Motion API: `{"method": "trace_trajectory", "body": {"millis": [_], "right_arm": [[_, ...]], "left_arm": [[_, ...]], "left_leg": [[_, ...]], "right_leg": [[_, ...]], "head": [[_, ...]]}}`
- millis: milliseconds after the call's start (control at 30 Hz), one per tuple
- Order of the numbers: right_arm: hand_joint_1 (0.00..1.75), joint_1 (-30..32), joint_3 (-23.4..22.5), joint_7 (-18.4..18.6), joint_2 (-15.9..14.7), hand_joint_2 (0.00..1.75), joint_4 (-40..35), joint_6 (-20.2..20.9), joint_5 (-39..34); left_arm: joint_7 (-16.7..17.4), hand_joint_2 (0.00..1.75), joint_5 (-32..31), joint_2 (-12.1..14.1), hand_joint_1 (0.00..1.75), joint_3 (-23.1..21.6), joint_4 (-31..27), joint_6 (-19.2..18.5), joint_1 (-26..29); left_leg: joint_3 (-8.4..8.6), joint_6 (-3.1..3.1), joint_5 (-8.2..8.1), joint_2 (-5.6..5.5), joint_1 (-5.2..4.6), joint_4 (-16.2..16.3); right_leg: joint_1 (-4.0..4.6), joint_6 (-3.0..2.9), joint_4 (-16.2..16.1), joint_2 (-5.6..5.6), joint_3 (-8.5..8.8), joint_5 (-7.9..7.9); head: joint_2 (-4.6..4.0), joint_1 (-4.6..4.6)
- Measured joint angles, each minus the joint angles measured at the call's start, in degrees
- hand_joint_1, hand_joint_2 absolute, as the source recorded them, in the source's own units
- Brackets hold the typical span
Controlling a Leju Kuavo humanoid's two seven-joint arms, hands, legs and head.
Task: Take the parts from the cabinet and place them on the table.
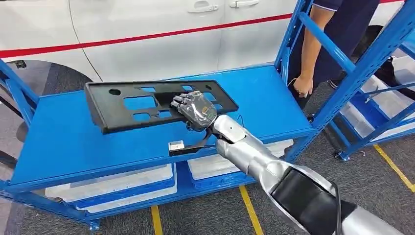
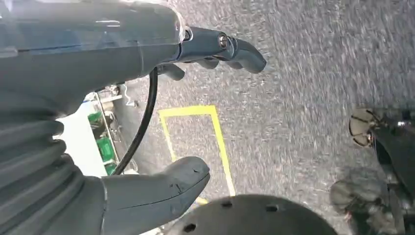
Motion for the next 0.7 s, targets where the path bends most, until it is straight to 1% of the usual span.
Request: {"method": "trace_trajectory", "body": {"millis": [33, 67, 100, 133, 167, 200, 233, 267, 300, 333, 367, 400, 433, 467, 500, 533, 567, 600, 633, 667, 700], "right_arm": [[1.75, 1.03, -2.03, -0.68, -0.09, 1.75, -2.03, 0.00, 1.09], [1.75, 1.67, -3.69, -1.16, -0.20, 1.75, -3.74, 0.00, 1.72], [1.75, 2.03, -5.31, -1.57, -0.22, 1.75, -5.22, 0.00, 2.27], [1.75, 2.17, -7.02, -2.22, -0.30, 1.75, -6.74, 0.00, 2.72], [1.75, 2.36, -8.23, -2.68, -0.35, 1.75, -7.98, 0.00, 3.18], [1.75, 3.02, -9.21, -3.17, -0.35, 1.75, -9.67, 0.00, 3.82], [1.75, 3.67, -9.95, -3.51, -0.52, 1.75, -10.98, 0.00, 4.47], [1.75, 4.61, -10.62, -3.80, -0.66, 1.75, -12.22, 0.00, 5.02], [1.75, 5.43, -10.97, -3.91, -0.74, 1.75, -13.42, 0.00, 5.44], [1.75, 6.01, -11.03, -3.62, -0.79, 1.75, -14.82, 0.00, 6.01], [1.75, 6.73, -11.03, -3.36, -0.81, 1.75, -16.18, 0.02, 6.27], [1.75, 7.30, -11.07, -3.16, -0.90, 1.75, -17.18, 0.02, 6.38], [1.75, 7.96, -11.14, -2.92, -1.05, 1.75, -18.47, 0.02, 6.68], [1.75, 8.47, -11.14, -2.86, -1.22, 1.75, -19.30, 0.02, 6.92], [1.75, 9.05, -11.14, -2.86, -1.42, 1.75, -20.08, 0.02, 7.03], [1.75, 9.57, -11.14, -2.86, -1.62, 1.75, -20.72, 0.02, 7.10], [1.75, 9.98, -11.14, -2.84, -1.77, 1.75, -21.37, 0.02, 7.10], [1.75, 10.22, -11.16, -2.84, -1.90, 1.75, -21.94, 0.02, 7.10], [1.75, 10.25, -11.16, -2.84, -2.01, 1.75, -22.42, 0.02, 7.10], [1.75, 10.27, -11.18, -2.82, -2.08, 1.75, -23.00, 0.02, 7.10], [1.75, 10.25, -11.29, -2.80, -2.27, 1.75, -23.40, 0.02, 7.08]], "left_arm": [[-0.02, 1.75, 0.00, 0.00, 0.00, 0.00, 0.00, 0.04, 0.03], [-0.07, 1.75, -0.04, -0.02, 0.00, 0.00, 0.00, 0.07, 0.02], [-0.11, 1.75, -0.13, -0.07, 0.00, -0.02, 0.00, 0.07, 0.02], [-0.15, 1.75, -0.20, -0.07, 0.00, -0.02, 0.00, 0.09, 0.02], [-0.17, 1.75, -0.20, 0.00, 0.00, -0.02, 0.00, 0.13, 0.02], [-0.26, 1.75, -0.20, 0.00, 0.00, -0.04, 0.00, 0.13, 0.07], [-0.50, 1.75, -0.13, 0.00, 0.00, -0.04, 0.00, 0.13, 0.16], [-0.74, 1.75, 0.07, 0.02, 0.00, -0.04, 0.00, 0.07, 0.42], [-0.85, 1.75, 0.15, 0.09, 0.00, -0.04, 0.02, 0.05, 0.81], [-1.05, 1.75, 0.24, 0.11, 0.00, -0.04, 0.07, 0.04, 0.99], [-1.20, 1.75, 0.22, 0.11, 0.00, -0.04, 0.07, 0.00, 1.09], [-1.20, 1.75, 0.13, 0.11, 0.00, -0.07, 0.07, 0.00, 1.18], [-1.22, 1.75, -0.11, 0.11, 0.00, -0.13, 0.09, 0.04, 1.15], [-1.29, 1.75, -0.33, 0.15, 0.00, -0.20, 0.09, 0.09, 1.15], [-1.35, 1.75, -0.39, 0.22, 0.00, -0.28, 0.09, 0.13, 1.17], [-1.35, 1.75, -0.42, 0.26, 0.00, -0.33, 0.09, 0.15, 1.15], [-1.35, 1.75, -0.42, 0.26, 0.00, -0.35, 0.09, 0.15, 1.16], [-1.35, 1.75, -0.44, 0.28, 0.00, -0.35, 0.09, 0.15, 1.17], [-1.35, 1.75, -0.44, 0.39, 0.00, -0.37, 0.09, 0.17, 1.15], [-1.38, 1.75, -0.44, 0.61, 0.00, -0.37, 0.09, 0.20, 0.96], [-1.37, 1.75, -0.46, 0.74, 0.00, -0.39, 0.09, 0.24, 0.97]], "left_leg": [[-0.20, -0.12, 0.05, -0.08, 0.10, 0.24], [-0.44, -0.30, 0.02, -0.14, 0.30, 0.59], [-0.78, -0.67, -0.07, -0.19, 0.51, 1.10], [-1.24, -1.23, -0.23, -0.24, 0.64, 1.75], [-1.83, -1.86, -0.19, -0.35, 0.48, 2.06], [-1.84, -2.30, 0.02, -0.46, 0.44, 2.17], [-1.97, -2.76, 0.29, -0.46, 0.34, 2.24], [-2.06, -3.30, 0.71, -0.56, 0.46, 1.92], [-2.28, -3.73, 0.99, -0.56, 0.54, 1.78], [-2.59, -3.85, -0.08, -0.37, 0.83, 2.50], [-3.50, -3.82, -2.68, -0.20, 0.77, 4.39], [-4.47, -3.79, -5.43, -0.19, 0.77, 7.45], [-5.99, -3.86, -8.92, -0.18, 0.70, 12.68], [-7.17, -3.91, -11.13, -0.18, 0.58, 17.00], [-7.43, -3.78, -12.01, -0.18, 0.45, 19.61], [-6.49, -3.52, -11.53, -0.18, 0.32, 19.65], [-4.28, -3.11, -9.96, -0.18, 0.11, 17.33], [-0.78, -2.53, -7.97, -0.19, -0.21, 12.81], [2.79, -1.81, -6.73, -0.19, -0.56, 7.89], [5.65, -0.86, -8.06, -0.15, -1.04, 3.04], [6.48, -1.16, -7.97, -0.08, -1.13, 1.69]], "right_leg": [[-0.32, 0.27, -1.36, -0.02, 0.78, 1.78], [-0.56, 0.41, -4.78, -0.04, 2.57, 4.02], [-0.78, 0.59, -9.57, -0.06, 5.04, 6.32], [-1.08, 0.81, -14.48, -0.06, 7.44, 7.47], [-0.39, 0.48, -14.82, 0.25, 7.75, 6.64], [-0.28, -0.26, -14.33, 0.53, 6.98, 7.53], [-0.23, -0.66, -14.77, 0.53, 6.85, 7.06], [0.02, -1.11, -14.43, 0.54, 6.52, 7.36], [-0.18, -1.80, -14.65, 0.52, 6.24, 7.81], [-0.37, -2.60, -14.87, 0.43, 5.81, 8.41], [-0.25, -3.13, -14.96, 0.43, 5.32, 8.83], [-0.16, -3.51, -14.94, 0.41, 4.85, 9.21], [0.10, -3.66, -14.92, 0.39, 4.18, 9.73], [0.36, -3.82, -14.88, 0.26, 3.53, 10.21], [0.67, -3.89, -14.83, 0.16, 2.84, 10.67], [0.90, -3.96, -14.77, 0.06, 2.24, 11.10], [1.11, -3.98, -14.71, 0.02, 1.64, 11.56], [1.28, -3.96, -14.70, 0.03, 1.09, 12.03], [1.41, -3.93, -14.69, 0.05, 0.67, 12.52], [1.36, -3.81, -14.68, 0.00, 0.38, 13.01], [1.51, -3.44, -14.77, 0.03, 0.14, 13.49]], "head": [[0.00, 0.00], [0.00, 0.00], [0.00, 0.02], [0.00, 0.02], [0.00, 0.02], [0.00, -0.02], [0.00, 0.00], [0.00, -0.02], [0.00, 0.00], [0.00, 0.00], [0.00, -0.07], [0.00, 0.00], [0.00, -0.02], [0.00, -0.02], [0.00, -0.02], [0.00, -0.02], [0.00, -0.02], [0.00, -0.02], [0.00, -0.02], [0.00, 0.00], [0.00, 0.02]]}}
